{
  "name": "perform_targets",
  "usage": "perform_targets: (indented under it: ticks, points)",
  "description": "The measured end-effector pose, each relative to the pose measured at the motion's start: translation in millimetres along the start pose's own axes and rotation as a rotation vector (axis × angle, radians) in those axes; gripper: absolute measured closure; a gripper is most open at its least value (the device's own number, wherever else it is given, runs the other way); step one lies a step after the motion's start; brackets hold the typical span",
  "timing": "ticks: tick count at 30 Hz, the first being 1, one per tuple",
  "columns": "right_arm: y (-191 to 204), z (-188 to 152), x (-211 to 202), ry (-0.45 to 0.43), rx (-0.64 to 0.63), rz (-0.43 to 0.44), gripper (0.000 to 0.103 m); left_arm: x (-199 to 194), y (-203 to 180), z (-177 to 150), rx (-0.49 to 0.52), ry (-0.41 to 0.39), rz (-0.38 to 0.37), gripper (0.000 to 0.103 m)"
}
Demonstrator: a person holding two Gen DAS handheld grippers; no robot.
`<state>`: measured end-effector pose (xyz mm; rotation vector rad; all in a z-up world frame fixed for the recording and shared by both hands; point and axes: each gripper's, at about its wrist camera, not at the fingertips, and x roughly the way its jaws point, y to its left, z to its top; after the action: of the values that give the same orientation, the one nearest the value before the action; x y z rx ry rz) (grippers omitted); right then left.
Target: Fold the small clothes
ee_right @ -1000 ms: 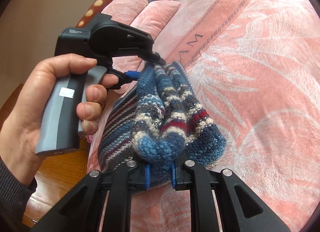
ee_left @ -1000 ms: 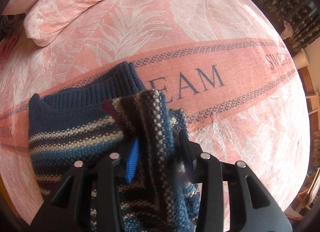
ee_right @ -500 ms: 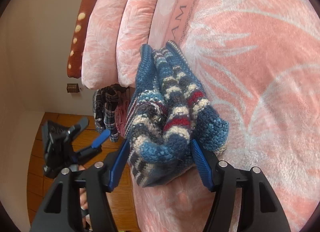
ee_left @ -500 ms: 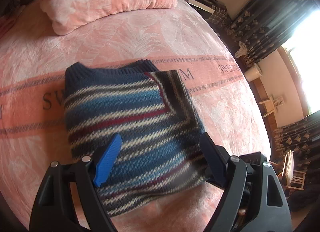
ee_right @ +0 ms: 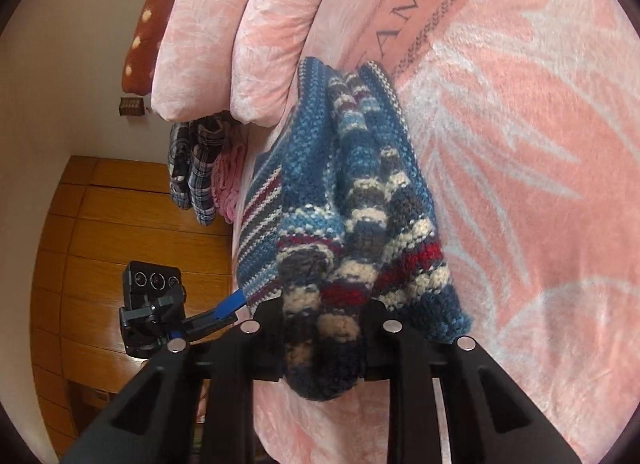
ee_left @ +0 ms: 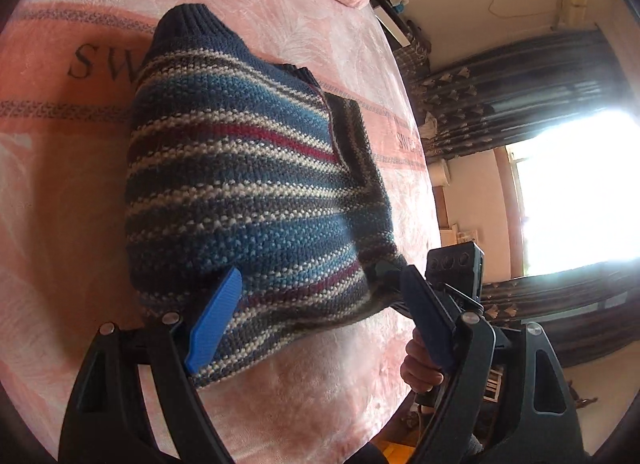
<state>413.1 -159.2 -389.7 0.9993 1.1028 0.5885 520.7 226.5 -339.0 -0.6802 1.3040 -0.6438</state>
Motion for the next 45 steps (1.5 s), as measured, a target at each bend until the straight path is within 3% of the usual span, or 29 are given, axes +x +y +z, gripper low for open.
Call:
perform_targets:
  ticks: [2,4,6,8,11,12,14,17,19,23,25,26,27,28,29,30,32,34,36,38,40,41,42,43,44,45]
  points:
    - [-3,1,-2,0.017,-0.009,-0.037,0.081,14,15,-3,-0.041,0.044,0.001,0.024]
    - [-3,2,-2,0.04,-0.021,-0.028,0.071,16,20,-8,-0.047,0.041,-0.008,0.025]
    - [0,13,2,0.074,-0.014,0.015,0.048,10,14,-10,-0.033,0.013,-0.045,0.025]
    - [8,30,7,0.057,-0.037,-0.027,0.047,1,6,-10,-0.024,-0.021,-0.083,0.025]
    - [9,52,22,0.104,0.005,-0.012,0.047,-7,-9,-3,-0.007,-0.057,-0.145,0.025]
    - [11,56,27,0.122,0.0,-0.015,0.056,-6,-14,0,0.0,-0.061,-0.159,0.025]
    - [25,54,23,0.092,-0.119,-0.109,0.078,0,-23,6,0.007,-0.057,-0.182,0.025]
    - [34,37,6,0.007,-0.207,-0.174,0.081,23,-24,7,0.012,0.006,-0.15,0.025]
    - [18,26,7,0.018,-0.196,-0.201,0.081,45,-14,7,0.007,0.062,-0.082,0.03]
    - [9,31,6,0.029,-0.164,-0.109,0.067,55,-9,3,-0.006,0.071,-0.08,0.03]
    - [15,47,5,0.016,-0.144,-0.088,0.055,52,-10,4,-0.011,0.059,-0.093,0.029]
    - [18,55,8,0.022,-0.127,-0.079,0.044,53,-11,4,-0.006,0.062,-0.092,0.029]
    - [19,63,14,0.041,-0.11,-0.068,0.044,54,-12,4,0.001,0.067,-0.087,0.029]
    - [23,68,18,0.056,-0.116,-0.084,0.052,55,-13,4,0.005,0.069,-0.08,0.029]
    - [34,70,21,0.057,-0.189,-0.132,0.083,55,-12,3,0.007,0.071,-0.078,0.029]
    - [43,68,18,0.022,-0.262,-0.207,0.083,57,-12,3,0.008,0.072,-0.075,0.029]
    - [27,68,18,0.003,-0.207,-0.287,0.084,60,-12,2,0.002,0.074,-0.081,0.029]
    - [6,66,22,0.029,-0.161,-0.275,0.079,61,-12,0,-0.006,0.082,-0.088,0.03]
    - [8,69,12,0.023,-0.147,-0.206,0.066,51,-21,1,0.021,0.068,-0.102,0.03]
    - [16,80,-3,-0.045,-0.148,-0.187,0.061,32,-31,9,0.069,0.014,-0.104,0.028]
    - [25,98,-1,-0.046,-0.146,-0.173,0.061,13,-28,26,0.067,-0.05,-0.095,0.026]
    - [30,107,6,-0.026,-0.147,-0.17,0.055,5,-23,34,0.043,-0.076,-0.099,0.026]
    - [34,115,18,0.005,-0.152,-0.175,0.041,0,-17,41,0.015,-0.097,-0.113,0.025]
    - [37,122,31,0.036,-0.158,-0.192,0.038,-2,-14,47,-0.005,-0.104,-0.12,0.025]
    - [39,127,44,0.058,-0.175,-0.224,0.045,0,-11,53,-0.015,-0.101,-0.111,0.025]
    - [43,128,53,0.061,-0.217,-0.272,0.081,4,-9,57,-0.016,-0.089,-0.091,0.025]
